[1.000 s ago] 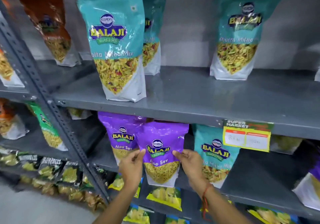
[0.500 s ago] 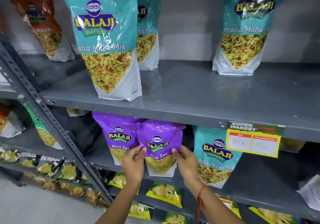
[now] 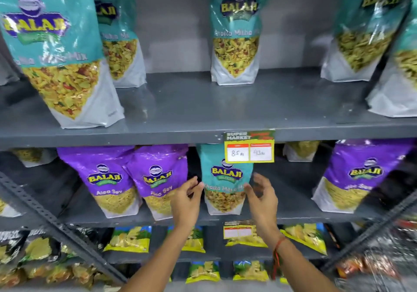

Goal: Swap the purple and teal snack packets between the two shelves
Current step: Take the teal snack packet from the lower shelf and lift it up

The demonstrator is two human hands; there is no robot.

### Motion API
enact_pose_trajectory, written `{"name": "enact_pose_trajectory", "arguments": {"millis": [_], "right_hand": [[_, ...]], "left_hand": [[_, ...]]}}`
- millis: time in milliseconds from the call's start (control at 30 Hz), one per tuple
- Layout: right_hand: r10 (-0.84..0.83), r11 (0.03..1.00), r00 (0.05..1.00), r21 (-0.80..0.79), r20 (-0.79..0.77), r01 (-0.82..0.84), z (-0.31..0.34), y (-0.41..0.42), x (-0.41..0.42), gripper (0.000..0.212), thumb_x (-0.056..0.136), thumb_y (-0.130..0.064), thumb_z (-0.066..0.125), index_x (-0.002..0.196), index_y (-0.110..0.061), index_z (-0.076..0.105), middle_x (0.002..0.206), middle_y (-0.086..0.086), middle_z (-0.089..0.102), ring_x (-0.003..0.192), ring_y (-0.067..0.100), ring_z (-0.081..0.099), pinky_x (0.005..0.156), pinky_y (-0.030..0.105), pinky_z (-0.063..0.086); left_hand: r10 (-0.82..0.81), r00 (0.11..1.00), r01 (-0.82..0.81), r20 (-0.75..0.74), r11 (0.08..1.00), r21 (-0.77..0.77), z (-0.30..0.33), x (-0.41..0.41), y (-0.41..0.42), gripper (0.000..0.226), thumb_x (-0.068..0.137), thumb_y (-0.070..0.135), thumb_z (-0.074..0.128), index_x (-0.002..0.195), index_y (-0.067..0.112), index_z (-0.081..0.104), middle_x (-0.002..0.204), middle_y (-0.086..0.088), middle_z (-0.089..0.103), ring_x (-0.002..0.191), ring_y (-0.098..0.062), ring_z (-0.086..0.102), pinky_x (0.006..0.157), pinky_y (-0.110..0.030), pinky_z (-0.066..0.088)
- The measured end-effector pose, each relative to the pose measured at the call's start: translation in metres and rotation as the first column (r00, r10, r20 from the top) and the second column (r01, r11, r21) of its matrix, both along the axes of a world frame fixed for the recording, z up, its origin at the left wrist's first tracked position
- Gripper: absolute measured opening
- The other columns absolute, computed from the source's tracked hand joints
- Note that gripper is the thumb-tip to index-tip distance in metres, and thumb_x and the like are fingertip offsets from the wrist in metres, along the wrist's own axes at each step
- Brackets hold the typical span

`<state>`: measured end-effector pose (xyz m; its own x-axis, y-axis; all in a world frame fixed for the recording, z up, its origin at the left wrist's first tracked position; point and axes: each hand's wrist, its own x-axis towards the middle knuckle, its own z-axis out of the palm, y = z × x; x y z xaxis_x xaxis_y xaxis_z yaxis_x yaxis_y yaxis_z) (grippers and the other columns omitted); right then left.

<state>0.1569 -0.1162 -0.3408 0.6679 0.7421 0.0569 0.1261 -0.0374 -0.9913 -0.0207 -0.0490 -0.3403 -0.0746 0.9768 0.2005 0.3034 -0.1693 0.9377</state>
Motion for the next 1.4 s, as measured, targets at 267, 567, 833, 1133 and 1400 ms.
{"name": "enact_pose_trajectory", "arguments": {"millis": [267, 567, 833, 1133, 1400], "right_hand": [[0.273, 0.957, 0.952, -0.142, 0.138, -0.254, -0.016, 0.032, 0.039, 0.01, 0.09, -0.02, 0.07, 0.083, -0.025, 0.074, 0.083, -0.005, 0.078, 0.068, -0.005, 0.069, 0.054, 0.008, 0.046], [0.158, 0.986, 0.95, -0.096, 0.271, -0.136, -0.014, 0.01, 0.034, 0.022, 0.087, -0.022, 0.073, 0.07, -0.008, 0.077, 0.061, -0.004, 0.072, 0.054, -0.009, 0.059, 0.047, 0.013, 0.037], [0.195, 0.978, 0.918, 0.003, 0.347, -0.209, 0.017, -0.074, 0.004, 0.051, 0.088, -0.019, 0.073, 0.049, -0.016, 0.04, 0.044, -0.006, 0.037, 0.046, 0.005, 0.031, 0.045, 0.019, 0.024], [0.085, 0.911, 0.922, 0.345, 0.379, -0.226, 0.153, -0.11, -0.012, 0.025, 0.083, -0.011, 0.077, 0.06, -0.018, 0.071, 0.057, -0.009, 0.069, 0.056, -0.008, 0.053, 0.054, 0.022, 0.047], [-0.09, 0.775, 0.899, 0.597, 0.428, -0.207, 0.297, -0.047, 0.006, 0.024, 0.082, -0.02, 0.075, 0.062, -0.006, 0.071, 0.056, 0.013, 0.064, 0.058, 0.007, 0.048, 0.057, 0.03, 0.042]], "left_hand": [[0.055, 0.983, -0.051, -0.174, 0.998, 0.025, -0.012, 0.024, 0.026, 0.024, 0.088, 0.03, 0.068, 0.094, 0.009, 0.076, 0.086, -0.007, 0.079, 0.076, -0.019, 0.072, 0.062, -0.021, 0.049], [0.044, 0.99, -0.03, -0.136, 0.994, 0.102, -0.018, 0.013, -0.007, 0.038, 0.085, 0.055, 0.061, 0.077, 0.02, 0.073, 0.063, 0.007, 0.062, 0.064, -0.032, 0.068, 0.056, -0.049, 0.055], [-0.021, 0.996, 0.034, -0.09, 0.989, 0.147, 0.003, -0.03, -0.082, 0.044, 0.079, 0.063, 0.056, 0.085, 0.025, 0.078, 0.07, 0.018, 0.072, 0.068, -0.008, 0.07, 0.062, -0.043, 0.059], [-0.057, 0.997, 0.026, 0.048, 0.867, 0.498, 0.14, -0.047, -0.1, 0.009, 0.079, 0.025, 0.071, 0.074, 0.033, 0.07, 0.074, 0.037, 0.068, 0.068, 0.006, 0.065, 0.064, -0.009, 0.048], [-0.113, 0.977, -0.028, 0.178, 0.769, 0.639, 0.287, -0.02, -0.03, 0.008, 0.082, 0.029, 0.072, 0.074, 0.031, 0.071, 0.06, 0.021, 0.067, 0.058, 0.008, 0.058, 0.061, -0.02, 0.049]]}}
